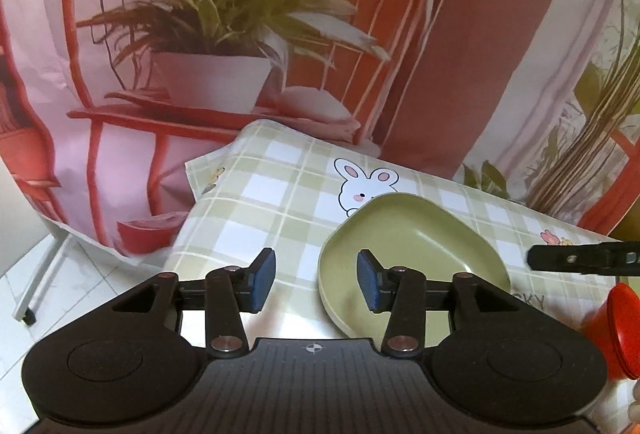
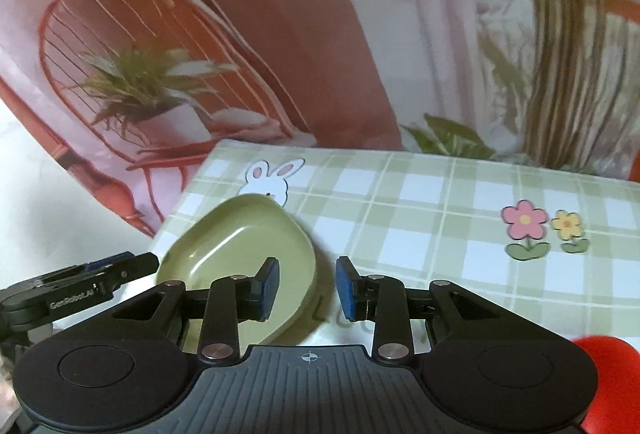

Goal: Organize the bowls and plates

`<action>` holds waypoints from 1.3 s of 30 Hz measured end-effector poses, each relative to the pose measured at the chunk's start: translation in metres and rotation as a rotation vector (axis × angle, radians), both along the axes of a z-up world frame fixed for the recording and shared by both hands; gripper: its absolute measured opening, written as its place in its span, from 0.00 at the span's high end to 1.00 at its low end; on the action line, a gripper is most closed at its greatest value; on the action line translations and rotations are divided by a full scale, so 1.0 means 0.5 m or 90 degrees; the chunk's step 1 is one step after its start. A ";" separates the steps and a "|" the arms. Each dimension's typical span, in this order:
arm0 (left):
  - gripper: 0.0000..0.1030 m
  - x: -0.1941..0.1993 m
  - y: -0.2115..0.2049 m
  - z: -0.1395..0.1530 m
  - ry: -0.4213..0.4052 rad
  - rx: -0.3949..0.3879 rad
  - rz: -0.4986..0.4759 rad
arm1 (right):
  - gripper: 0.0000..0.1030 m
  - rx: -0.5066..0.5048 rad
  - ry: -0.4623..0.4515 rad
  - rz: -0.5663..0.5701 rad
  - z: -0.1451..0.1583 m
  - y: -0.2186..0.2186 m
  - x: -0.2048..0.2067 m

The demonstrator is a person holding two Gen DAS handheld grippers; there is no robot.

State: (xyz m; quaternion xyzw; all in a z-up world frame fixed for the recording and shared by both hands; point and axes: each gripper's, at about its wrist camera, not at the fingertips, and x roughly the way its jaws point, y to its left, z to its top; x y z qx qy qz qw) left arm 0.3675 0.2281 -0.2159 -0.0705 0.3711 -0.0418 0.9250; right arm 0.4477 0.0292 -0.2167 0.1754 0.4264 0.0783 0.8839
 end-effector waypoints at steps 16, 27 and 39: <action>0.85 0.014 -0.012 -0.048 0.019 -0.008 -0.010 | 0.82 0.009 0.037 0.001 -0.058 0.037 0.020; 0.86 -0.057 -0.030 -0.003 0.026 0.019 -0.001 | 0.85 0.039 0.024 0.000 -0.011 0.029 -0.047; 0.86 -0.185 -0.095 0.111 0.002 0.042 0.003 | 0.85 0.030 -0.007 0.018 0.089 0.006 -0.194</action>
